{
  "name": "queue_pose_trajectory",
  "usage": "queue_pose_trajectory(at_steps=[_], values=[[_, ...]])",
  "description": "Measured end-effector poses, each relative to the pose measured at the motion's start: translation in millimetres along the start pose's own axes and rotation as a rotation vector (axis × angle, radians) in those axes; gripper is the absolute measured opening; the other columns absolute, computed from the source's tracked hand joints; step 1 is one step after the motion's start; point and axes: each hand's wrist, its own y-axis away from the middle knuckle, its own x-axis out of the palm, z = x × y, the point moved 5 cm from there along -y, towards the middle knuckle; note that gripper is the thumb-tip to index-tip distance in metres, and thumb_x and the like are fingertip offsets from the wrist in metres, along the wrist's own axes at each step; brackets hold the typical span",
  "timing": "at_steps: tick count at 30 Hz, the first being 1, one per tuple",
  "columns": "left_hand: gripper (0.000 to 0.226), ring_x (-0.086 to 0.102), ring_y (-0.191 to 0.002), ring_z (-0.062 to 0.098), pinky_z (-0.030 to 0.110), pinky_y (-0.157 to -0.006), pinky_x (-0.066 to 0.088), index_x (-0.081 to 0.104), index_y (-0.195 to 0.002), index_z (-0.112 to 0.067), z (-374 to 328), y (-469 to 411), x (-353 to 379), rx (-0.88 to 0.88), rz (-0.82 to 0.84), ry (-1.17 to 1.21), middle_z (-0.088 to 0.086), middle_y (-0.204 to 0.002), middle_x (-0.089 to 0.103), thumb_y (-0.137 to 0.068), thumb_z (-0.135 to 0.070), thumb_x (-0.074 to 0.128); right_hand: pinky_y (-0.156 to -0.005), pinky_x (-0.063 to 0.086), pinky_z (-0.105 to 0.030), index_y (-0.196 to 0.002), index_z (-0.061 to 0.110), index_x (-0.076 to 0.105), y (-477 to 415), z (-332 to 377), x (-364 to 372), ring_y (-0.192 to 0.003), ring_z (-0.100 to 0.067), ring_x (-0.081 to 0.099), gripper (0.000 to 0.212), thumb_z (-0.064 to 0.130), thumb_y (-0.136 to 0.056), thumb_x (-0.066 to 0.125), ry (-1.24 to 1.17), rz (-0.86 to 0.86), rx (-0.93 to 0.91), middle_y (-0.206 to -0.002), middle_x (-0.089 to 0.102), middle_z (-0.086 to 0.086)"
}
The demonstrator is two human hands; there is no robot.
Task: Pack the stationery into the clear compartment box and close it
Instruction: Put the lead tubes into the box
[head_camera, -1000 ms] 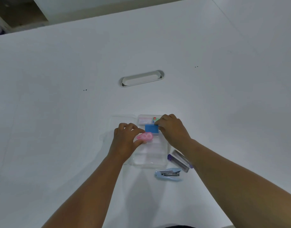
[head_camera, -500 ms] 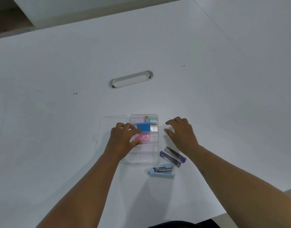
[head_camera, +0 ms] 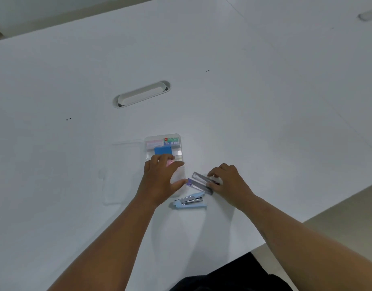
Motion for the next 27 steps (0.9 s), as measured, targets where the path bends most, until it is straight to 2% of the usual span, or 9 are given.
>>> queue_pose_trajectory(at_steps=[6,10,15,22,27], values=[[0.033,0.039,-0.116,0.023,0.041,-0.095,0.033,0.067,-0.1,-0.03,-20,-9,10,0.129,0.071,-0.049,-0.004,-0.121,0.054,-0.076,-0.053,0.067,-0.072,0.046,-0.031,-0.094,0.017,0.063,13,-9,-7,-0.089,-0.018,0.043,0.012,0.014,-0.082,0.062,0.042,-0.084,0.009,-0.093,0.057,0.0],[0.033,0.031,-0.119,0.021,0.041,-0.1,0.026,0.064,-0.101,-0.032,-30,-17,18,0.206,0.233,-0.122,-0.007,-0.118,0.05,-0.075,-0.053,0.064,-0.064,0.048,-0.035,-0.085,0.012,0.06,17,-14,-10,-0.084,-0.021,0.047,0.005,0.012,-0.08,0.058,0.12,-0.157,0.021,-0.088,0.058,-0.002],[0.023,0.033,-0.115,0.026,0.044,-0.099,0.024,0.059,-0.098,-0.033,-42,-27,24,0.245,0.376,-0.241,-0.009,-0.108,0.055,-0.077,-0.043,0.063,-0.063,0.051,-0.038,-0.085,0.011,0.058,22,-26,-17,-0.086,-0.02,0.047,0.006,0.014,-0.079,0.058,0.118,-0.173,0.071,-0.088,0.057,-0.002],[0.022,0.023,-0.128,0.025,0.047,-0.102,0.015,0.064,-0.095,-0.032,-46,-31,20,0.209,0.366,-0.256,-0.013,-0.116,0.051,-0.077,-0.045,0.065,-0.065,0.051,-0.034,-0.086,0.013,0.058,21,-37,-31,-0.088,-0.017,0.046,0.008,0.014,-0.079,0.056,0.093,-0.17,0.152,-0.089,0.056,0.001],[0.026,0.02,-0.134,0.028,0.051,-0.105,0.015,0.062,-0.102,-0.03,-50,-32,21,0.241,0.379,-0.307,-0.009,-0.123,0.05,-0.079,-0.043,0.063,-0.067,0.053,-0.037,-0.086,0.013,0.059,11,-32,-39,-0.089,-0.017,0.048,0.009,0.016,-0.079,0.057,0.103,-0.152,0.139,-0.089,0.057,0.0]])
